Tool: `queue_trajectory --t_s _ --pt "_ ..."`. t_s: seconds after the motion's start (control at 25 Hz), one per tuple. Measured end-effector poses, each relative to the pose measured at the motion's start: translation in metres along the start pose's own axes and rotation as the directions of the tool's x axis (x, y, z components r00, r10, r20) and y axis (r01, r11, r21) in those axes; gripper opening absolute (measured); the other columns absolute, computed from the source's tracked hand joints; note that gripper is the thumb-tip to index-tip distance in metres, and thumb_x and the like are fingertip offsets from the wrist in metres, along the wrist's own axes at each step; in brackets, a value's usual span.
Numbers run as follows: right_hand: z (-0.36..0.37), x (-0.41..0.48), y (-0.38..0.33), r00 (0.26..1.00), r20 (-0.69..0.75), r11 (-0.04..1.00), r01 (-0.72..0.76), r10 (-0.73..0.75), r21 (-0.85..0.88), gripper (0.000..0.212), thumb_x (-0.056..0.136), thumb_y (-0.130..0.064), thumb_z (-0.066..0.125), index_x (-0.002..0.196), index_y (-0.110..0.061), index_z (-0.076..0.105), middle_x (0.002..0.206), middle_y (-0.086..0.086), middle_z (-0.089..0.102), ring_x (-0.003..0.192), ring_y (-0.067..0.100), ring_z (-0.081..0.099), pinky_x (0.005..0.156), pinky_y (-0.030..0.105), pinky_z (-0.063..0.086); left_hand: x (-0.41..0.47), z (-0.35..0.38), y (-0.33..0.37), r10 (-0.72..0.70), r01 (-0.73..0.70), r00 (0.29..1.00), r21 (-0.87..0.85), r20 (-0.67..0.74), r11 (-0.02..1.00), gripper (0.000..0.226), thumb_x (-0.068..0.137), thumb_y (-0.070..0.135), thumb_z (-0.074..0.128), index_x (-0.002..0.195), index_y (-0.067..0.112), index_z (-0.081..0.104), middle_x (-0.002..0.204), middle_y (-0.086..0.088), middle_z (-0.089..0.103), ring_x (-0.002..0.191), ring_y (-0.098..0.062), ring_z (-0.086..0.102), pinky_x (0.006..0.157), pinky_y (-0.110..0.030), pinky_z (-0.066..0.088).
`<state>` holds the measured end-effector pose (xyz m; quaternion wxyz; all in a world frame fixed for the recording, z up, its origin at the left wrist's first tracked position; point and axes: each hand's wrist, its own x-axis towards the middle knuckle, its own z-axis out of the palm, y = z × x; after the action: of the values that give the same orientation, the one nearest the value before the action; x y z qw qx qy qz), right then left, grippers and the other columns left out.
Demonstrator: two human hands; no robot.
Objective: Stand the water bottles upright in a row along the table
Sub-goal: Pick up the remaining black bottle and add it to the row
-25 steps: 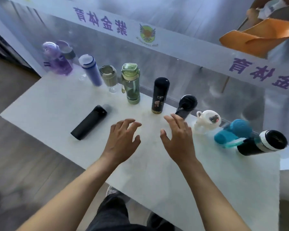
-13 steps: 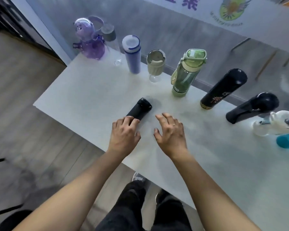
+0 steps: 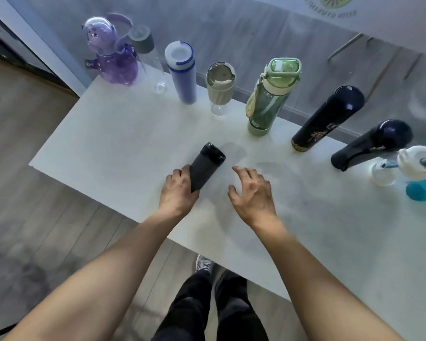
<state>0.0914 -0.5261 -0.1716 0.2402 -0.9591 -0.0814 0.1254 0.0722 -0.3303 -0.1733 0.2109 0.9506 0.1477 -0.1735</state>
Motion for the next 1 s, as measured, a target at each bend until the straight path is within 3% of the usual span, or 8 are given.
queue_trajectory --t_s 0.12,0.2,0.28,0.4,0.56,0.72,0.88,1.0 --pt "-0.036 -0.017 0.001 0.99 -0.033 0.963 -0.124 0.136 0.24 0.071 0.089 -0.055 0.061 0.15 -0.031 0.033 0.139 0.001 0.051 0.124 0.019 0.053 0.105 0.039 0.045 -0.036 -0.008 0.022 0.163 -0.166 0.986 -0.128 -0.036 0.978 0.07 0.084 0.026 0.07 0.144 0.021 0.035 0.131 -0.007 0.051 0.118 -0.03 0.05 0.093 -0.049 0.048" --pt "-0.062 -0.033 0.004 0.975 -0.018 0.863 -0.189 0.223 0.469 0.083 0.08 -0.066 0.066 0.148 -0.036 0.031 0.135 -0.007 0.049 0.121 0.012 0.053 0.099 0.035 0.049 -0.059 -0.011 0.041 0.308 -0.315 0.949 -0.178 -0.064 0.932 0.068 0.082 0.025 0.073 0.141 0.022 0.039 0.129 -0.004 0.054 0.114 -0.028 0.052 0.09 -0.046 0.05" --pt "-0.087 -0.051 0.014 0.96 -0.029 0.771 -0.205 0.278 0.602 0.079 0.073 -0.067 0.073 0.14 -0.037 0.042 0.128 -0.015 0.057 0.117 0.011 0.059 0.097 0.033 0.053 -0.077 -0.011 0.062 0.435 -0.441 0.897 -0.177 -0.073 0.88 0.067 0.08 0.026 0.074 0.138 0.023 0.04 0.128 -0.001 0.054 0.111 -0.025 0.054 0.088 -0.039 0.049" --pt "-0.12 -0.085 0.037 0.929 -0.11 0.718 -0.195 0.354 0.668 0.069 0.067 -0.059 0.082 0.125 -0.036 0.053 0.112 -0.015 0.066 0.105 0.007 0.065 0.092 0.031 0.057 -0.092 -0.007 0.093 0.564 -0.567 0.824 -0.121 -0.061 0.815 0.068 0.08 0.032 0.072 0.138 0.027 0.038 0.13 0.002 0.052 0.109 -0.024 0.054 0.087 -0.036 0.048" --pt "-0.152 -0.139 0.072 0.868 -0.258 0.768 -0.194 0.424 0.611 0.072 0.064 -0.042 0.089 0.122 -0.04 0.047 0.119 -0.011 0.062 0.109 0.013 0.062 0.091 0.03 0.056 -0.108 -0.001 0.144 0.711 -0.706 0.702 0.094 -0.043 0.702 0.065 0.083 0.043 0.069 0.14 0.024 0.044 0.14 -0.001 0.048 0.117 -0.029 0.052 0.098 -0.041 0.044" --pt "-0.176 -0.181 0.126 0.789 -0.382 0.848 -0.31 0.482 0.429 0.078 0.065 -0.041 0.088 0.126 -0.038 0.04 0.126 -0.004 0.053 0.113 0.022 0.055 0.096 0.044 0.055 -0.131 0.017 0.2 0.79 -0.772 0.613 0.206 -0.01 0.602 0.055 0.085 0.043 0.064 0.135 0.027 0.049 0.143 -0.003 0.047 0.126 -0.03 0.048 0.104 -0.042 0.035" --pt "-0.199 -0.212 0.202 0.72 -0.441 0.837 -0.385 0.536 0.388 0.074 0.065 -0.049 0.082 0.124 -0.037 0.039 0.117 -0.005 0.05 0.106 0.024 0.056 0.093 0.047 0.053 -0.151 0.048 0.272 0.82 -0.799 0.572 0.243 0.024 0.55 0.052 0.083 0.041 0.067 0.131 0.026 0.053 0.143 -0.004 0.049 0.128 -0.03 0.047 0.107 -0.042 0.033" --pt "-0.219 -0.23 0.267 0.709 -0.455 0.84 -0.412 0.538 0.352 0.074 0.066 -0.049 0.081 0.126 -0.033 0.04 0.12 0.0 0.049 0.108 0.025 0.056 0.092 0.045 0.051 -0.166 0.078 0.326 0.8 -0.779 0.599 0.259 0.038 0.571 0.051 0.082 0.039 0.069 0.129 0.026 0.056 0.141 -0.005 0.051 0.127 -0.03 0.048 0.107 -0.043 0.034"
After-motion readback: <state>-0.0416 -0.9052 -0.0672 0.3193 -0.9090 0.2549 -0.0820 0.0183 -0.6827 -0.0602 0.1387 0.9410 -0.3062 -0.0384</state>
